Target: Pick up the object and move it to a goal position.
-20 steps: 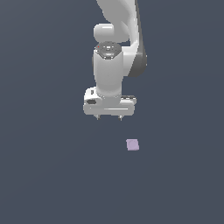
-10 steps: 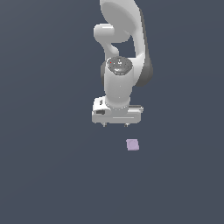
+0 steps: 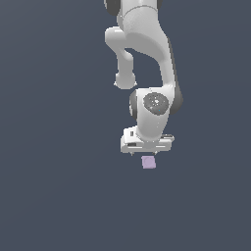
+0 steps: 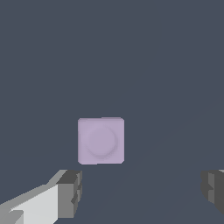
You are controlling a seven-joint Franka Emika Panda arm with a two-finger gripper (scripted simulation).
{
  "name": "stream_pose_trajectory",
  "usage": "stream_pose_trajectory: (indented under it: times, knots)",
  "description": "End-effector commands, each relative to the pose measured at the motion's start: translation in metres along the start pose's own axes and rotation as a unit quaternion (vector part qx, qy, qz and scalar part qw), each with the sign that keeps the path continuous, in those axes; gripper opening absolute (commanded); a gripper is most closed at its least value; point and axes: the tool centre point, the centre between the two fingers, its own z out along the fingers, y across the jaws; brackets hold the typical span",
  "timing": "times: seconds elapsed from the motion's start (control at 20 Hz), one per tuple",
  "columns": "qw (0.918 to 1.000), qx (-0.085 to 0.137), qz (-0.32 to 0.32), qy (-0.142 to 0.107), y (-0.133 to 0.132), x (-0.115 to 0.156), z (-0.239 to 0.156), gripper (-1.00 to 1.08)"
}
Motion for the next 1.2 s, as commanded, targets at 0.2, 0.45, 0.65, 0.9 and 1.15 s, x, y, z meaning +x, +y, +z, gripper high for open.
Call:
stream_pose_trajectory:
  times: [0.2,0.45,0.65,0.9,1.15]
  knots:
    - [1.0,0.003,-0.006,-0.004,-0.027,0.006,0.03,1.0]
    - [1.0,0.003,-0.007,-0.005,-0.034,0.007,0.039,1.0]
    - [0.9999,0.003,-0.007,-0.006,-0.034,0.007,0.04,1.0]
    - [0.9999,0.003,-0.007,-0.006,-0.034,0.006,0.056,1.0]
    - [1.0,0.003,-0.007,-0.006,-0.035,0.005,0.082,1.0]
